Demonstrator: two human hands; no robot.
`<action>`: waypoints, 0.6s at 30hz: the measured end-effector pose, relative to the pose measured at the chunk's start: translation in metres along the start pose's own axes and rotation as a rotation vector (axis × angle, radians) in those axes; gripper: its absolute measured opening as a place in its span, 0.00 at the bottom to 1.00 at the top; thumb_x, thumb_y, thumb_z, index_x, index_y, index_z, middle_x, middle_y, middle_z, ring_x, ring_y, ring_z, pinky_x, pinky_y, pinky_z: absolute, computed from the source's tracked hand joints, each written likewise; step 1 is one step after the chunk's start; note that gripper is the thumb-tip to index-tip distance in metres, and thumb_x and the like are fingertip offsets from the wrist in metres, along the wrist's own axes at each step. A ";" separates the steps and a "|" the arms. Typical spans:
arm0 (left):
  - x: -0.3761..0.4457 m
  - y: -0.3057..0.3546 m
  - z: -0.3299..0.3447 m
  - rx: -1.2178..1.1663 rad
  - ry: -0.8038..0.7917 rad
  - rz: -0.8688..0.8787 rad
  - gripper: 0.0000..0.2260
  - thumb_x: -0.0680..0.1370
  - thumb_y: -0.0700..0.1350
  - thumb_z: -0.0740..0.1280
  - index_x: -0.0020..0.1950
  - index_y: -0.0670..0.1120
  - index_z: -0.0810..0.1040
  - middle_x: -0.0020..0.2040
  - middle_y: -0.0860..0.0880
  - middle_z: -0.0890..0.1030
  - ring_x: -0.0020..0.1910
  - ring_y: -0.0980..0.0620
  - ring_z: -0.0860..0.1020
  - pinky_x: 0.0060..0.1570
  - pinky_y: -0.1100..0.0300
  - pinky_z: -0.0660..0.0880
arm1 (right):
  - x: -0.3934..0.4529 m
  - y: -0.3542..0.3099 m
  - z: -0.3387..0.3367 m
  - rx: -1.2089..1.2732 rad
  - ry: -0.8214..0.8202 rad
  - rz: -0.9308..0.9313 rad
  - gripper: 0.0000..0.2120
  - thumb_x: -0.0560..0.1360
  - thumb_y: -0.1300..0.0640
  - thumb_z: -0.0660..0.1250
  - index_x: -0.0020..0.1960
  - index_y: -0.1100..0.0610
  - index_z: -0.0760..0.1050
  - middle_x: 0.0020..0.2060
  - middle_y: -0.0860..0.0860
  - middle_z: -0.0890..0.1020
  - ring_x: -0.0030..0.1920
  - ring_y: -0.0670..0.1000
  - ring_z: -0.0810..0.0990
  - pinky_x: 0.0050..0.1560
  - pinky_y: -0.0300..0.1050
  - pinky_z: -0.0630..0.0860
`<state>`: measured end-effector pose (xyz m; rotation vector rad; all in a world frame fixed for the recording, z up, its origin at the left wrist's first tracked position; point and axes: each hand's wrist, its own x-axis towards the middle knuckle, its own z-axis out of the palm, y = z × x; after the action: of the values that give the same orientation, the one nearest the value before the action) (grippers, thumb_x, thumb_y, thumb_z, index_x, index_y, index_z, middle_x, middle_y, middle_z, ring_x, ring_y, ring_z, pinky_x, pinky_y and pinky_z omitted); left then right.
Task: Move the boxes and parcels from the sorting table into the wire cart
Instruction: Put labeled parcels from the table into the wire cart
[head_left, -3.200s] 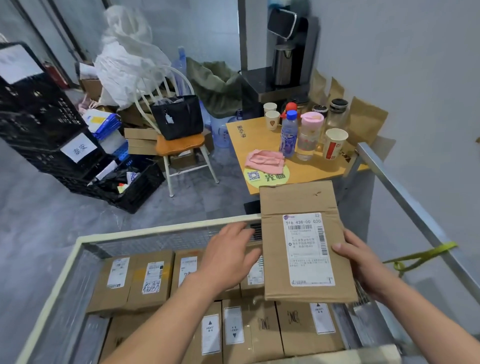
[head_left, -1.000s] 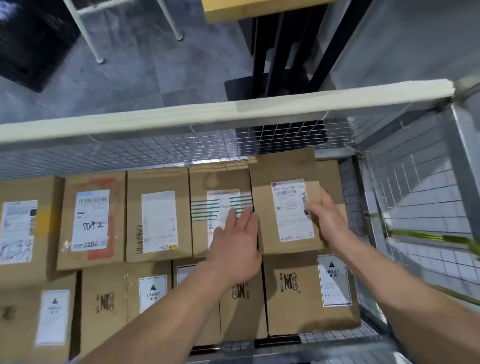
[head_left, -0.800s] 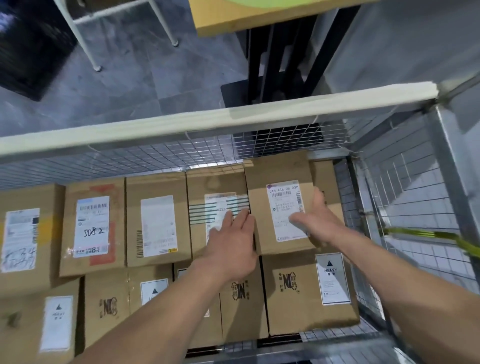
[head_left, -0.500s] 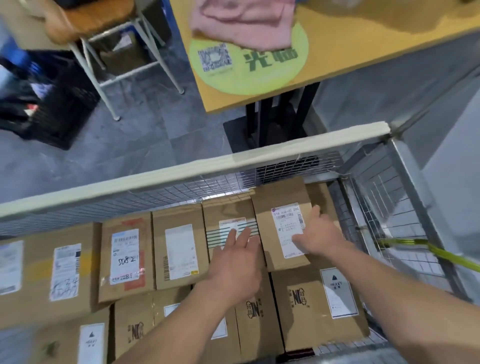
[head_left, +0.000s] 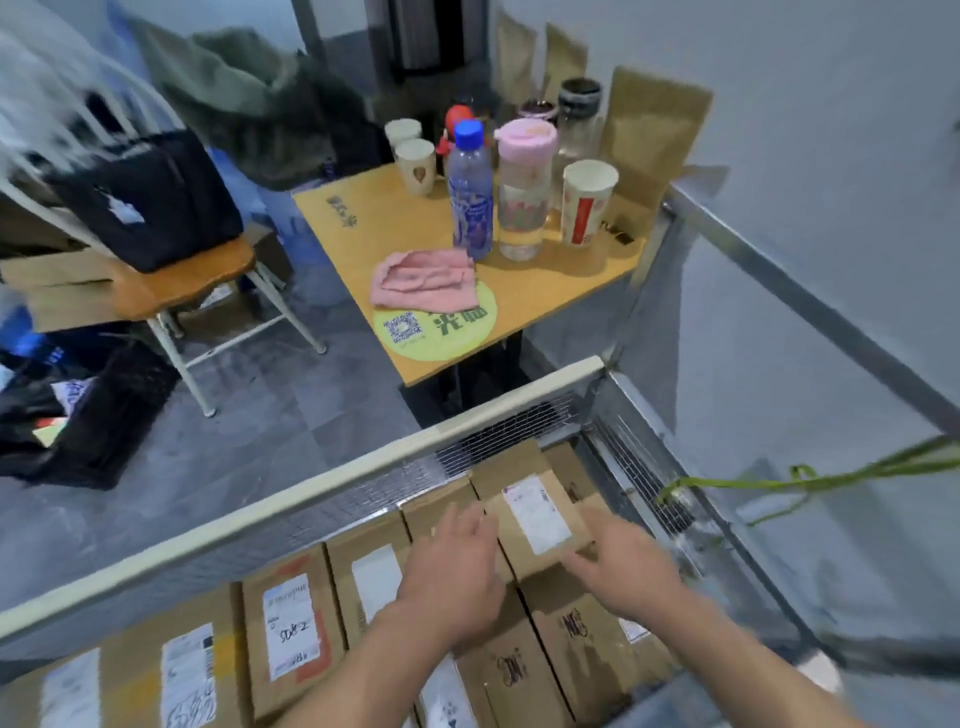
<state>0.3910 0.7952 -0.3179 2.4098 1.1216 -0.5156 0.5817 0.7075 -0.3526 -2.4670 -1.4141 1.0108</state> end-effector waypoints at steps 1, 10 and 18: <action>-0.010 0.007 -0.011 0.020 0.035 0.038 0.26 0.81 0.48 0.61 0.79 0.48 0.60 0.80 0.49 0.58 0.79 0.47 0.55 0.75 0.45 0.60 | -0.020 -0.005 -0.011 -0.045 0.034 -0.001 0.11 0.76 0.45 0.62 0.58 0.43 0.72 0.47 0.43 0.81 0.45 0.46 0.80 0.42 0.46 0.80; -0.085 0.085 -0.074 0.124 0.185 0.374 0.24 0.82 0.54 0.59 0.77 0.49 0.65 0.76 0.51 0.67 0.75 0.49 0.64 0.73 0.47 0.65 | -0.176 -0.017 -0.092 -0.221 0.302 0.121 0.21 0.78 0.39 0.59 0.66 0.48 0.73 0.59 0.47 0.81 0.59 0.54 0.79 0.49 0.48 0.77; -0.137 0.189 -0.074 0.160 0.280 0.610 0.19 0.79 0.58 0.61 0.67 0.51 0.73 0.65 0.54 0.75 0.67 0.50 0.72 0.62 0.51 0.73 | -0.310 0.023 -0.121 -0.135 0.453 0.314 0.23 0.78 0.39 0.61 0.70 0.47 0.73 0.66 0.47 0.79 0.66 0.55 0.76 0.58 0.49 0.76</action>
<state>0.4674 0.6396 -0.1455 2.8440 0.3939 -0.0675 0.5666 0.4711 -0.1177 -2.8324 -1.0034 0.3553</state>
